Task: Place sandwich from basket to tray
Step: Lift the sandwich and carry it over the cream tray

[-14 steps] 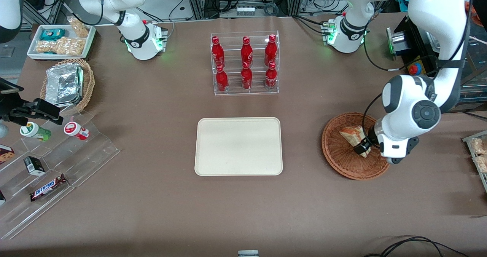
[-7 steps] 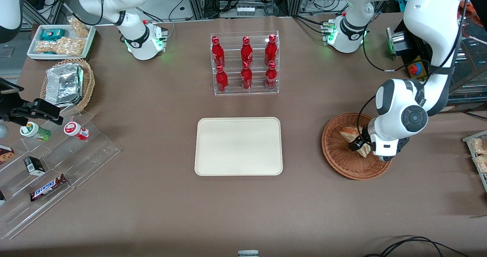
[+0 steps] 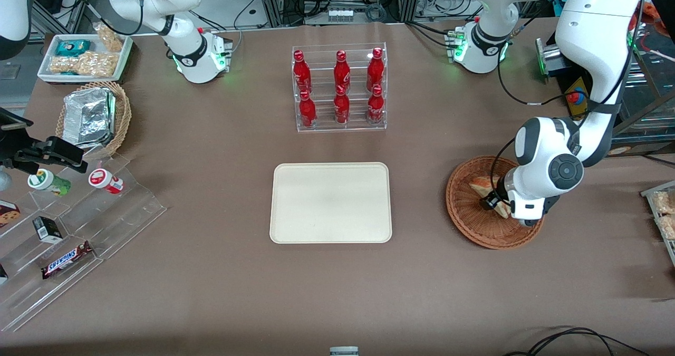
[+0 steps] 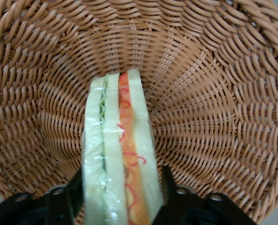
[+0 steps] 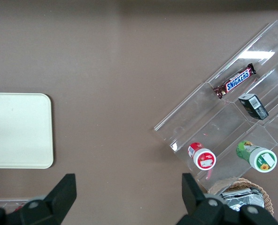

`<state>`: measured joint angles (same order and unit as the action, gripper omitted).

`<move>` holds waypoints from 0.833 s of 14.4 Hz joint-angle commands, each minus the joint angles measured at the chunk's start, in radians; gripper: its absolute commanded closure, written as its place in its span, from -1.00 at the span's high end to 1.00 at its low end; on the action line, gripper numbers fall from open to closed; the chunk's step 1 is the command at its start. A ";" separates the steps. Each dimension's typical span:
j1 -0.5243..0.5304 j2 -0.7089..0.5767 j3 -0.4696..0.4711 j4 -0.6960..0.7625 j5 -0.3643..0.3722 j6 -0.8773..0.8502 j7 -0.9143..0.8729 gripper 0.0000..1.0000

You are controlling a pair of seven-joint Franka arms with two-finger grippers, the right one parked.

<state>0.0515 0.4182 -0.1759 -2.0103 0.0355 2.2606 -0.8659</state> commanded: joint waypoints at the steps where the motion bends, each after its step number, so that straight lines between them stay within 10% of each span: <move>1: -0.004 0.004 0.003 0.019 0.012 0.008 -0.009 -0.76; 12: -0.039 -0.072 -0.072 0.272 0.006 -0.369 -0.022 -0.84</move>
<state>0.0200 0.3425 -0.2102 -1.8281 0.0357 1.9981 -0.8658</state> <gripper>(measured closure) 0.850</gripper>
